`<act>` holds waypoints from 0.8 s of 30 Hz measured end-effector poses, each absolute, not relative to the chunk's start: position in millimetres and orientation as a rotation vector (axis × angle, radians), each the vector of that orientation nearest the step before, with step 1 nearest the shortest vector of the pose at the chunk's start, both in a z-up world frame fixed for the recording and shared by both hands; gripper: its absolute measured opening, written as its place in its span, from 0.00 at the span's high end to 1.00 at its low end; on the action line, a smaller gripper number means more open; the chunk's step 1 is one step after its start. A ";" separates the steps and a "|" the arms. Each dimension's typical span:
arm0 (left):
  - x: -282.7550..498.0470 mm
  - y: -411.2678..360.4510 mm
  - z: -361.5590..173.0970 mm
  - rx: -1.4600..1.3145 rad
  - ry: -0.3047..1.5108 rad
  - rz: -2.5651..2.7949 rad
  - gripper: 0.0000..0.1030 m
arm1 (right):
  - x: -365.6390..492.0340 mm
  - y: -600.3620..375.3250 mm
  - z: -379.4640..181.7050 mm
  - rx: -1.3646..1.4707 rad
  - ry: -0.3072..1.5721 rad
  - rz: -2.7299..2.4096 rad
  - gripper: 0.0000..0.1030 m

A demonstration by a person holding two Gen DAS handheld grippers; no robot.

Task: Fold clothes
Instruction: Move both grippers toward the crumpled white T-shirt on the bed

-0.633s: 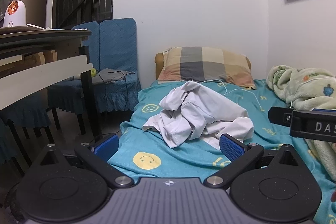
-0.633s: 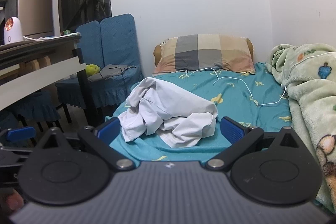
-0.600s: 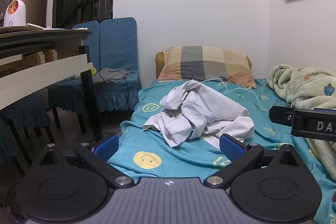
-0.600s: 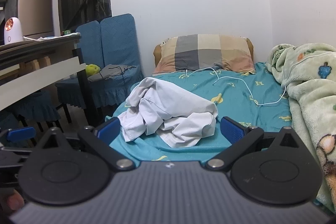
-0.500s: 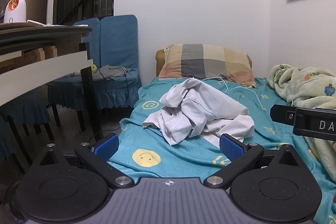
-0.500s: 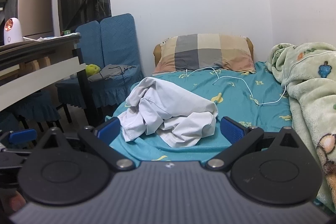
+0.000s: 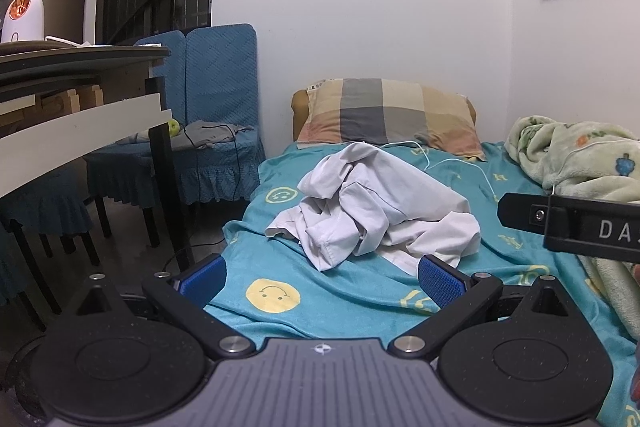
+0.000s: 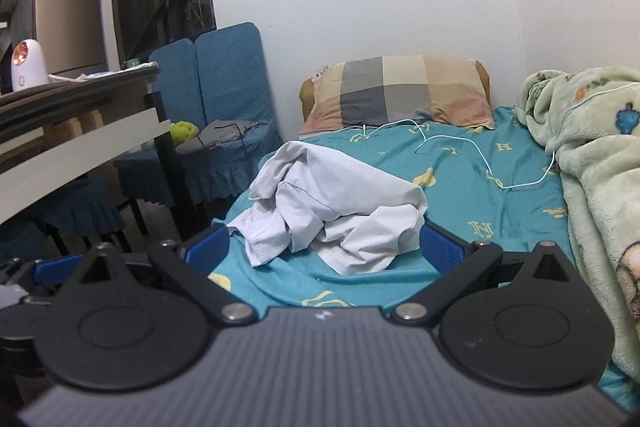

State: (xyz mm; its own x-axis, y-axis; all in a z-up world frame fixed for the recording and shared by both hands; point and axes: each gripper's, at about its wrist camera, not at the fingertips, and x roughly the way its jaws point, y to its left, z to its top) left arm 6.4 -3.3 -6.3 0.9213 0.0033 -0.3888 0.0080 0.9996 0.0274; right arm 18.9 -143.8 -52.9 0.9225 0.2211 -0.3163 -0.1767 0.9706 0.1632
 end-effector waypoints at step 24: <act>15.0 14.7 -17.1 -0.076 0.420 0.029 0.00 | 15.6 -146.1 -48.9 0.125 0.318 0.212 0.00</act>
State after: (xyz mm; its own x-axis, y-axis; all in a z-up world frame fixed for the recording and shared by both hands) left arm 15.0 14.7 -17.1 0.9126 0.0118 -0.4088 -0.0435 0.9967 -0.0682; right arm 15.6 -146.1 -48.9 0.9278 0.2262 -0.2966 -0.1871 0.9701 0.1547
